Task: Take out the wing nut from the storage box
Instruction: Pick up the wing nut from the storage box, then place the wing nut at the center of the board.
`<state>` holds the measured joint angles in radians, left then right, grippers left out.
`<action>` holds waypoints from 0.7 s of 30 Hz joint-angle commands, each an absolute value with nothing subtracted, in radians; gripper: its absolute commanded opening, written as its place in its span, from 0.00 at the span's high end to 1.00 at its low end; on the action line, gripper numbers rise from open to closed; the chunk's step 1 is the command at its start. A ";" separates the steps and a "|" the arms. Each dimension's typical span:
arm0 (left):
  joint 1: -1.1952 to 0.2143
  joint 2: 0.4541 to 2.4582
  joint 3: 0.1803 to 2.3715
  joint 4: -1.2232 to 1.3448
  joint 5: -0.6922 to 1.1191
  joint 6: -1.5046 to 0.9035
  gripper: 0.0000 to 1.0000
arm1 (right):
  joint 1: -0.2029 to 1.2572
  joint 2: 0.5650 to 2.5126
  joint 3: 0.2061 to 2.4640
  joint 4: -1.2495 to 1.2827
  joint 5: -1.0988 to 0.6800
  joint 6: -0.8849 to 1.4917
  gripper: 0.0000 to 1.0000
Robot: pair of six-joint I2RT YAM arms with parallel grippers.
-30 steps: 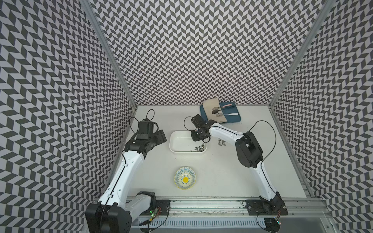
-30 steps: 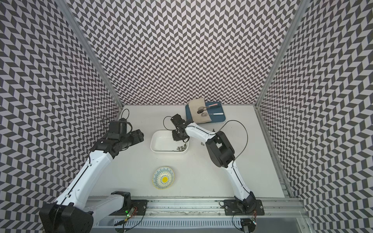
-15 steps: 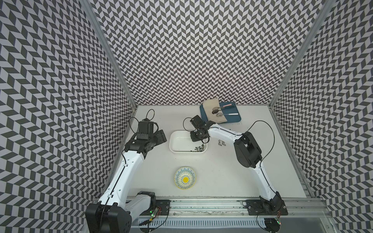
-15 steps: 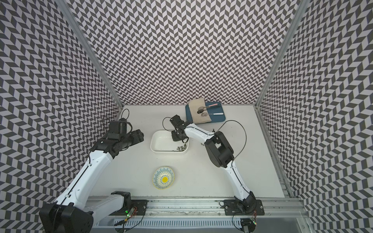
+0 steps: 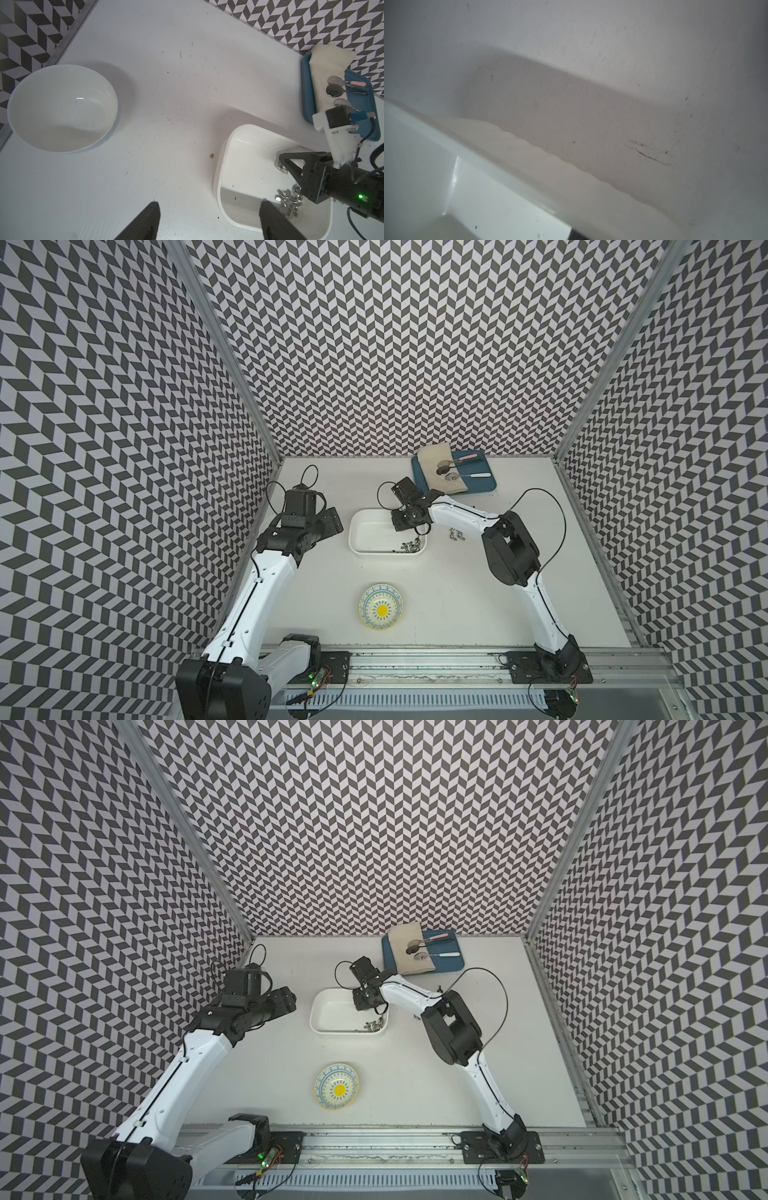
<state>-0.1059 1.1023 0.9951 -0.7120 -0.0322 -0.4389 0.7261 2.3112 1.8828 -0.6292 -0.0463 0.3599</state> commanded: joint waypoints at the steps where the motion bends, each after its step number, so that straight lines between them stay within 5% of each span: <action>1: -0.101 1.108 1.008 -0.699 -0.034 -0.436 0.21 | 0.732 2.209 1.869 -0.622 -0.075 0.368 0.94; 11: -0.101 1.118 1.015 -0.689 -0.027 -0.440 0.21 | 0.674 2.012 1.756 -0.601 -0.078 0.380 0.95; 21: -0.101 1.127 1.020 -0.682 -0.020 -0.440 0.21 | 0.466 1.823 1.434 -0.523 -0.066 0.382 0.96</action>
